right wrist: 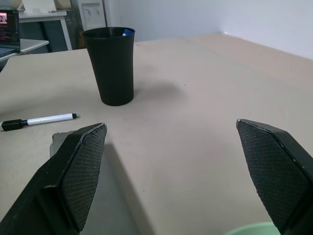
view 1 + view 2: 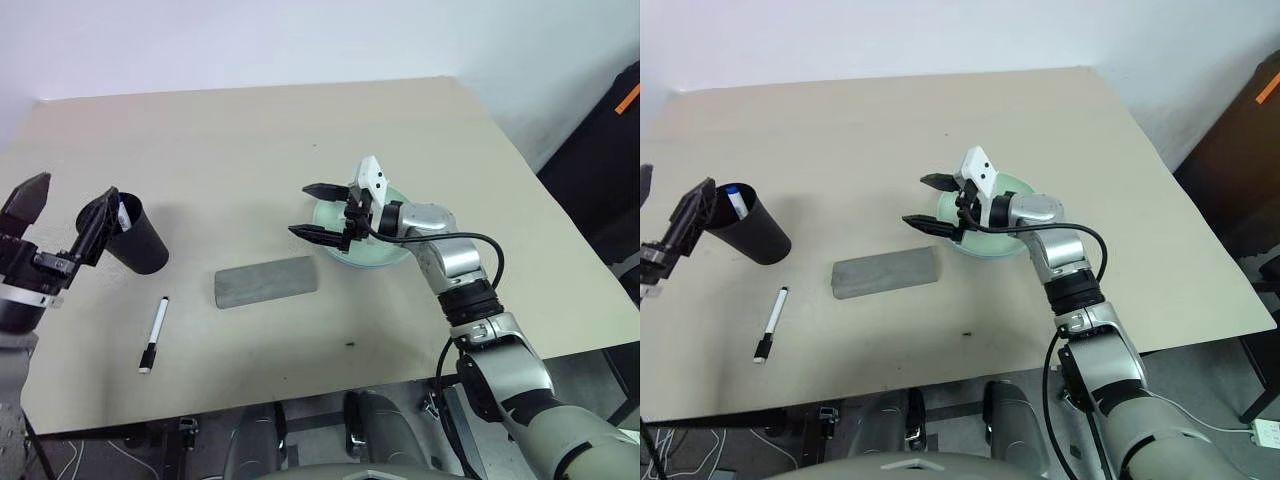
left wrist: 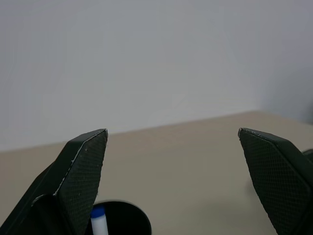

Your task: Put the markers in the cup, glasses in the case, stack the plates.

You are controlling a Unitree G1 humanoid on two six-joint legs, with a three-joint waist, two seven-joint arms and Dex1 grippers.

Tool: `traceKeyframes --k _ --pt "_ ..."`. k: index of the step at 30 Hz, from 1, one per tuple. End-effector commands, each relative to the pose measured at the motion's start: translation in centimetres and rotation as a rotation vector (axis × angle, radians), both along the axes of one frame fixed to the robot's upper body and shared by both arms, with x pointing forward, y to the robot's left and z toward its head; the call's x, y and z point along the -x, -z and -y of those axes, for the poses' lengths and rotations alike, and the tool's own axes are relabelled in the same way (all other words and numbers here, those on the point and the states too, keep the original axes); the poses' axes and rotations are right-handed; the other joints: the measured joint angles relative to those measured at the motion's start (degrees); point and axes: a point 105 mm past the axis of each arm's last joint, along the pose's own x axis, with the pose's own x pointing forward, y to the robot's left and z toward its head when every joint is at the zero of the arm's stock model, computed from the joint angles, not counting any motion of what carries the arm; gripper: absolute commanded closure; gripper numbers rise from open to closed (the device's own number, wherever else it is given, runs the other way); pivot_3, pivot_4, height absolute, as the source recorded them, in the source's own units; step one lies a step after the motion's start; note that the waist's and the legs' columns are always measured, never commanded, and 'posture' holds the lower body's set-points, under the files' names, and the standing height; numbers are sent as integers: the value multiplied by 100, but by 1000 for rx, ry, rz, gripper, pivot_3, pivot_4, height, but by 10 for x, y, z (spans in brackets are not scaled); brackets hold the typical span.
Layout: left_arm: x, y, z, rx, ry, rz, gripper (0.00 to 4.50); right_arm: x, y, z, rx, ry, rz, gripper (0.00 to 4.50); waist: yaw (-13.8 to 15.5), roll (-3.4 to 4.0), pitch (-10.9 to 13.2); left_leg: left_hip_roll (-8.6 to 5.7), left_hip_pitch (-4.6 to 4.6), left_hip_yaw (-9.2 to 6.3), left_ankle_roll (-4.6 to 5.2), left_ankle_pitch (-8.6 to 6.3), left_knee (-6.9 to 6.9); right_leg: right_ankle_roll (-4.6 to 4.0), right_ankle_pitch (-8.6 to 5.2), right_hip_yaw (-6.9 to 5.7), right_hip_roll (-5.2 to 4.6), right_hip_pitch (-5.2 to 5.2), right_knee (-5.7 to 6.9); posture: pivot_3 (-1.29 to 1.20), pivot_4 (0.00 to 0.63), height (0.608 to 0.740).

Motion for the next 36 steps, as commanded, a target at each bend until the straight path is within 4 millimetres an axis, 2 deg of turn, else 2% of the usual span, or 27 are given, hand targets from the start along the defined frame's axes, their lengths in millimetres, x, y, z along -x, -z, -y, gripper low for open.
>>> traceKeyframes --k 1,5,11,15,22,25,29,32,35,36 --pt "19 -3 16 7 55 -44 27 -2 -16 1 -29 -11 49 0 0 1 0 0 0 -1 -1 -1 -1 -5 -3 0 0 0 -1 0 150 735" --pt "39 9 20 62 64 -205 27 -5 -15 1 -20 -17 46 0 -6 5 3 3 0 -11 -4 -3 -3 -18 -10 3 0 -5 -2 0 150 735" --pt "52 38 18 73 56 -441 27 -7 -16 -2 -21 -25 51 0 -4 14 9 1 1 -28 -8 -5 -8 -34 -6 2 4 -4 -36 0 150 735" --pt "49 63 13 45 2 -576 27 -6 -16 -3 -21 -28 54 0 -6 16 10 3 -3 -38 -8 -6 -23 -39 14 -6 7 -5 -87 0 150 735" --pt "35 116 -13 -33 -166 -826 27 -6 -18 0 -11 -14 62 0 1 17 11 1 -24 -22 -8 -5 -44 -36 14 -5 17 -15 -87 0 150 735" --pt "27 125 -14 -30 -190 -882 27 -6 -18 2 -9 -6 65 0 -1 17 11 4 -22 -19 -8 -5 -41 -35 15 -4 23 -13 -85 0 150 735" --pt "18 134 0 -11 -128 -939 27 -8 -18 7 -3 18 65 0 0 16 10 6 -20 -23 -8 -5 -33 -36 17 -2 20 -10 -82 0 150 735" --pt "17 144 0 -43 -143 -1001 27 -8 -17 10 1 32 65 0 2 17 10 6 -20 -24 -8 -5 -34 -36 18 -2 18 -10 -81 0 150 735" --pt "14 146 2 -49 -146 -1030 610 -8 -18 13 -1 44 65 0 10 27 9 5 -18 -24 -8 -5 -36 -35 18 -2 18 -10 -78 0 150 735" --pt "13 146 3 -50 -146 -1038 943 -8 -18 14 -2 47 65 0 12 28 9 5 -16 -24 -8 -5 -35 -35 18 -2 18 -9 -75 0 150 735"
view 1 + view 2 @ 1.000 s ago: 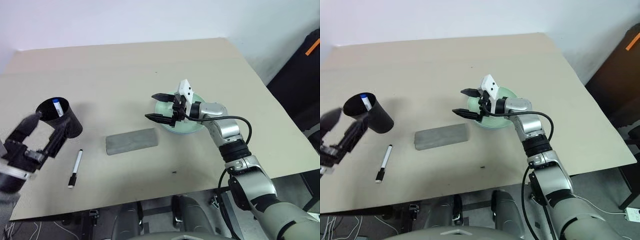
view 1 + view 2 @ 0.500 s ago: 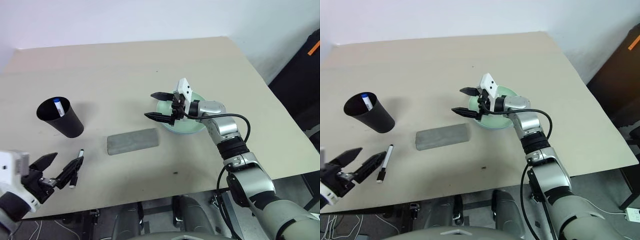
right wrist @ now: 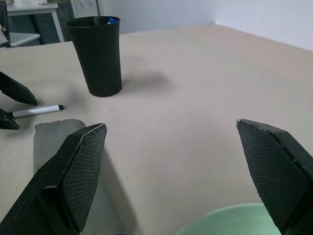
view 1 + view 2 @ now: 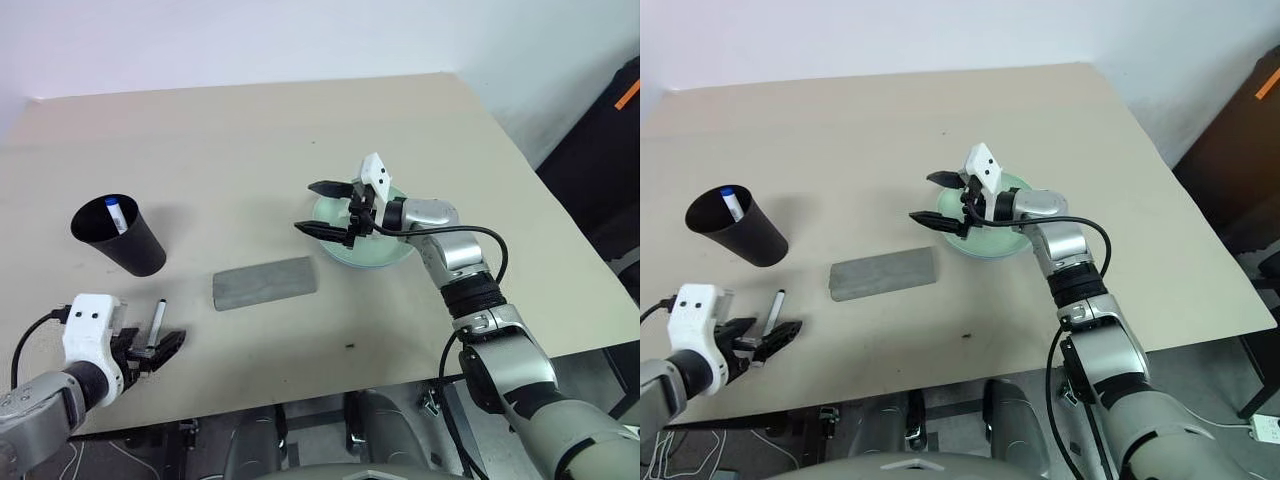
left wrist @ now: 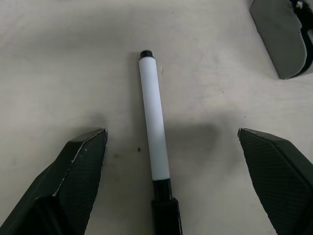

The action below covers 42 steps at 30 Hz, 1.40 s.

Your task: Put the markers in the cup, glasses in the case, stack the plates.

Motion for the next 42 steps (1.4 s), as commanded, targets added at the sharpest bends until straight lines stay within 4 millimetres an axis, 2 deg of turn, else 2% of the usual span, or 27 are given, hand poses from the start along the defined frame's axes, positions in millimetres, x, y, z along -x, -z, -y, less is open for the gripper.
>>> traceKeyframes --k 1,10,11,15,17,23,29,32,38,42 --pt "1 8 2 -1 3 -69 1273 2 -17 5 -28 13 55 0 5 2 0 0 1 0 0 0 1 0 0 0 0 2 1 0 150 735" --pt "-4 6 3 -22 23 -99 4345 2 -17 8 -24 27 65 0 18 3 -1 -8 3 -1 0 0 8 4 5 0 -13 8 0 0 150 735" --pt "-6 4 6 -16 38 -92 4483 2 -17 9 -24 28 67 0 20 3 -1 -8 3 0 0 0 8 4 5 0 -13 8 0 0 150 735" --pt "-11 -11 25 34 171 -18 4483 2 -18 9 -32 26 68 0 22 3 -1 -9 2 1 0 0 8 5 5 0 -12 8 0 0 150 735" --pt "-16 -21 28 61 203 39 4483 3 -18 10 -36 27 70 0 15 3 -1 -9 2 2 0 0 9 4 5 0 -12 7 0 0 150 735" --pt "-41 -81 33 112 306 470 4483 9 -18 12 -52 14 79 0 16 3 -1 -8 0 15 0 0 8 4 5 -1 -6 6 -1 0 150 735" --pt "-44 -106 43 167 412 681 4483 13 -20 13 -71 10 81 0 -3 2 -2 -6 0 20 5 4 9 21 15 1 0 7 -1 0 150 735" --pt "-49 -126 49 145 462 864 4483 14 -23 15 -86 12 84 0 25 2 -2 -4 1 18 13 8 13 22 16 1 4 9 0 0 150 735" --pt "-71 -159 49 5 421 1166 4483 16 -29 15 -114 8 84 0 111 0 -3 -4 1 14 21 13 33 32 27 1 8 23 0 0 150 735" --pt "-80 -185 30 -104 279 1350 4483 18 -30 14 -121 3 85 0 147 0 -3 0 1 16 26 17 34 37 33 3 16 22 1 0 150 735"
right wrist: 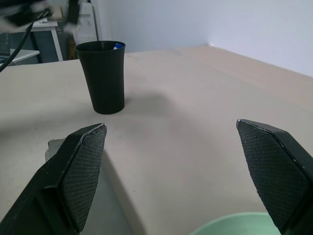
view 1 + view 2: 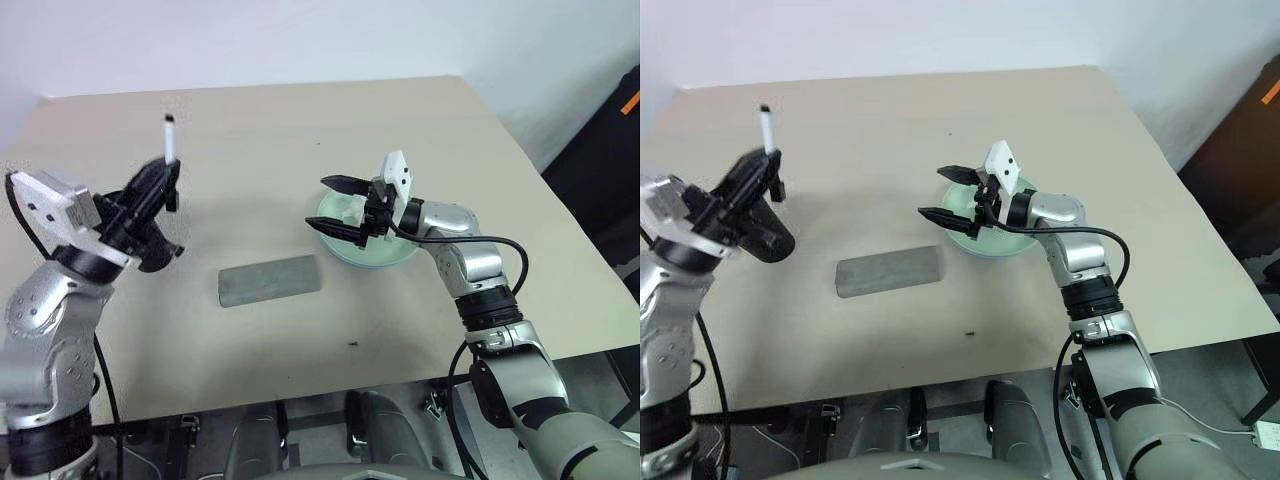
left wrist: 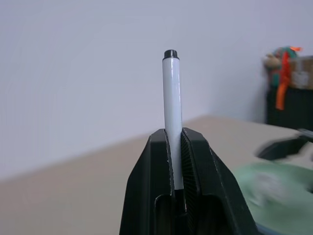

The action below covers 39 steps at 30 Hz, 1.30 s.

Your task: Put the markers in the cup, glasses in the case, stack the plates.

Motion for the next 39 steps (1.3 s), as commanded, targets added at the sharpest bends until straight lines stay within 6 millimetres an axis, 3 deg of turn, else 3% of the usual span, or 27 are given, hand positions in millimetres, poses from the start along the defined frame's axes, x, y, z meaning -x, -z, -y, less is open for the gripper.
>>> traceKeyframes --k 1,5,11,17,22,27,34,39 --pt "0 -23 -16 -9 -126 167 4483 4 -18 0 -41 -11 54 0 16 0 0 0 0 0 0 0 -1 2 1 0 0 -1 0 0 150 735" --pt "0 -37 -32 14 -204 268 4483 6 -21 -1 -52 -24 44 0 18 -1 0 1 -1 2 1 1 0 8 4 0 2 -2 0 0 150 735" --pt "6 -41 -53 39 -313 328 4483 12 -20 -2 -46 -66 20 0 20 -1 -1 2 -1 2 2 1 1 11 6 0 2 -1 0 0 150 735" --pt "6 -23 -80 110 -396 262 4483 30 -28 -4 -99 -178 -10 0 23 -1 -1 2 -1 1 2 1 0 12 6 0 2 0 1 0 150 735" --pt "0 -9 -95 142 -436 214 4483 40 -23 -8 -70 -224 -23 0 29 -3 -2 3 0 0 2 1 5 12 6 0 2 2 2 0 150 735" --pt "-7 -3 -99 191 -426 192 4483 42 -22 -7 -65 -228 -29 0 31 -5 -3 3 0 0 4 2 8 11 7 0 1 5 2 0 150 735" --pt "-24 16 -87 200 -362 109 4483 38 -23 -4 -53 -194 -12 0 31 -5 -3 3 0 1 4 3 8 12 7 0 2 4 2 0 150 735" --pt "-24 32 -83 180 -375 49 4483 35 -21 0 -44 -164 -4 0 13 -6 -4 3 0 1 4 3 7 13 8 0 2 3 3 0 150 735"
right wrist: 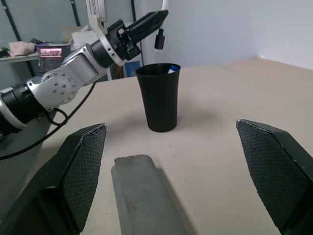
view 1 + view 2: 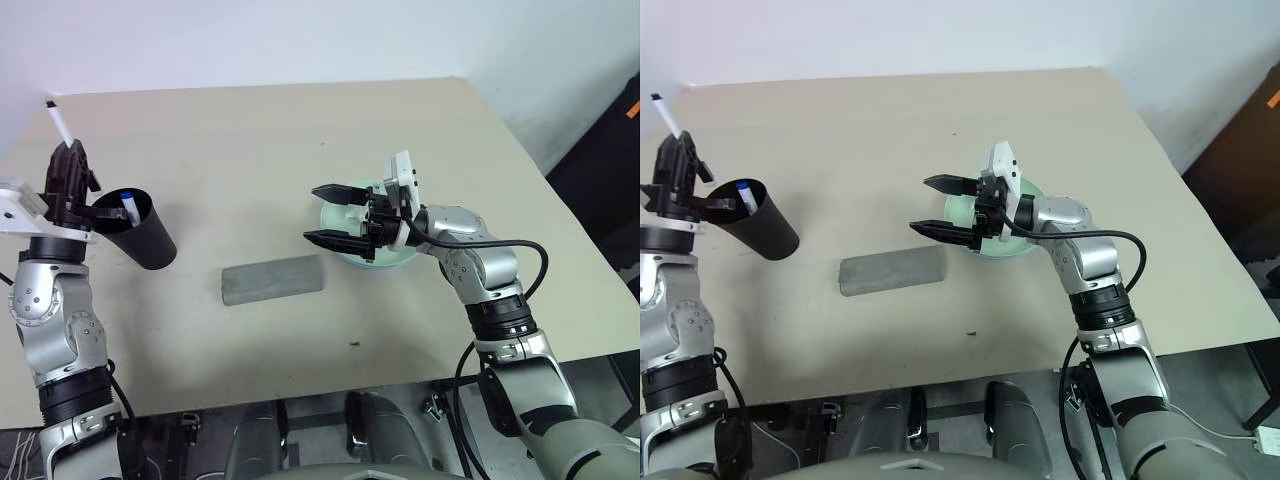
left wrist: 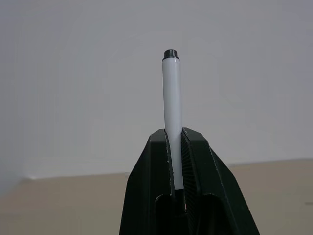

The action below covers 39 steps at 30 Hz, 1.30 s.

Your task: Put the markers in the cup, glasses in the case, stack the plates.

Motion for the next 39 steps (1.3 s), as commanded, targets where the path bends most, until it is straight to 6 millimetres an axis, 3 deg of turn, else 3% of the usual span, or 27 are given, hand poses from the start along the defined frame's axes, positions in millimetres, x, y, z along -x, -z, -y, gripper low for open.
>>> traceKeyframes --k 1,8,15,21,31,35,39 --pt "4 2 5 -17 2 -13 4483 2 -10 5 -7 20 65 0 -8 0 0 0 1 1 0 0 -1 0 0 0 0 0 0 0 150 735" --pt "-1 16 2 -26 -22 -97 4483 -1 -10 6 -5 43 81 0 8 0 0 1 3 -1 0 0 2 -1 1 0 0 2 4 0 150 735" --pt "0 12 2 -19 -21 -94 2157 -2 -10 6 0 51 90 0 11 0 0 1 3 -2 2 2 5 -4 2 0 -1 3 6 0 150 735" --pt "5 -4 11 -47 28 -67 25 -4 -10 5 -6 54 91 0 6 0 0 1 2 -1 2 2 5 -4 2 0 -1 2 6 0 150 735" --pt "46 -47 55 -139 387 -75 25 -9 -19 17 -48 73 77 0 -8 0 0 2 1 -2 1 2 2 -4 2 1 0 -3 6 0 150 735" --pt "54 -33 76 -148 529 -193 25 -10 -21 26 -62 103 67 0 -1 3 2 2 3 -2 1 1 1 -5 1 2 -1 -1 4 0 150 735" --pt "55 -2 84 -187 572 -329 25 -3 -17 40 -54 138 58 0 12 3 2 1 2 -2 0 1 1 -7 0 2 -1 -2 3 0 150 735"
